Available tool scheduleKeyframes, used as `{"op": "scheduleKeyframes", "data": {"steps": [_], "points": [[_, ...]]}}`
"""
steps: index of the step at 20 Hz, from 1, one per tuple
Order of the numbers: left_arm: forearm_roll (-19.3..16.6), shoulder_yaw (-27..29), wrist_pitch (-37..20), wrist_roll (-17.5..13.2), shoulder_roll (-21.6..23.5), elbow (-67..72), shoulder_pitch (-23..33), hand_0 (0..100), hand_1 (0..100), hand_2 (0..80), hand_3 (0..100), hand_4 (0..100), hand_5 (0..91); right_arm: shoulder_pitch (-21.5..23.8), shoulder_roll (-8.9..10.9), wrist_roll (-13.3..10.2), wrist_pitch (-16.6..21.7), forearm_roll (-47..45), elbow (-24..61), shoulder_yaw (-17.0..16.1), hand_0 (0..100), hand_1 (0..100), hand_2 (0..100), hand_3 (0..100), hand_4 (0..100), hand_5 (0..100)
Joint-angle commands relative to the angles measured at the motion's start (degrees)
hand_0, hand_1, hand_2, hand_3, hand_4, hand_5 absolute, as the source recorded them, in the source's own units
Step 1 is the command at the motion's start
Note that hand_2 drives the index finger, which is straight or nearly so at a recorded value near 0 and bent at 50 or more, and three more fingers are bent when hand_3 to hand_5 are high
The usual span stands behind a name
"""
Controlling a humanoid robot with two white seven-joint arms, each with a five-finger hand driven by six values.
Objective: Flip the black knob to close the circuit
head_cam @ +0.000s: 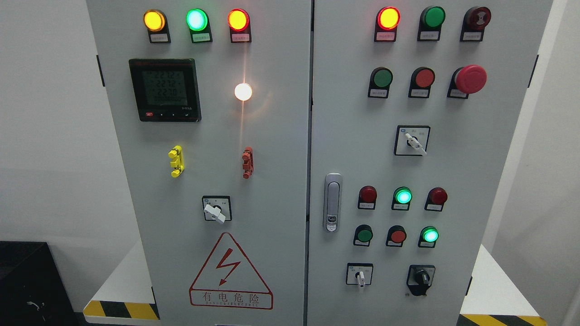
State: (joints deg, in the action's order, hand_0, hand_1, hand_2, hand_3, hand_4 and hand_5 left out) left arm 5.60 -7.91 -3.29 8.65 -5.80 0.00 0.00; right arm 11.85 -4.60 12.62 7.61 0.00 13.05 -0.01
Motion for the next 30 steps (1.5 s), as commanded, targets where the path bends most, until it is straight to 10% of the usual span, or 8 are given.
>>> {"op": "scheduleKeyframes", "data": {"steps": [1,21,30], "points": [[0.03,0.0,0.04,-0.04,0.0,-1.76,1.32,12,56,0.0,0,0,0.0,0.02,-0.23,0.04,1.35,1.67,-1.63,0.09,0,15,0,0,0,0],[0.03,0.0,0.04,-0.04,0.0,-1.76,1.32,12,56,0.0,0,0,0.0,0.72,-0.58,0.04,2.5,1.93,12.06,0.88,0,16,3,8,1,0],[0.03,0.0,0.04,-0.04,0.0,-1.76,1.32,12,56,0.0,0,0,0.0,1.07,-0.41,-3.74,2.32,21.6,24.46,-1.05,0,16,25,38,34,11]]}}
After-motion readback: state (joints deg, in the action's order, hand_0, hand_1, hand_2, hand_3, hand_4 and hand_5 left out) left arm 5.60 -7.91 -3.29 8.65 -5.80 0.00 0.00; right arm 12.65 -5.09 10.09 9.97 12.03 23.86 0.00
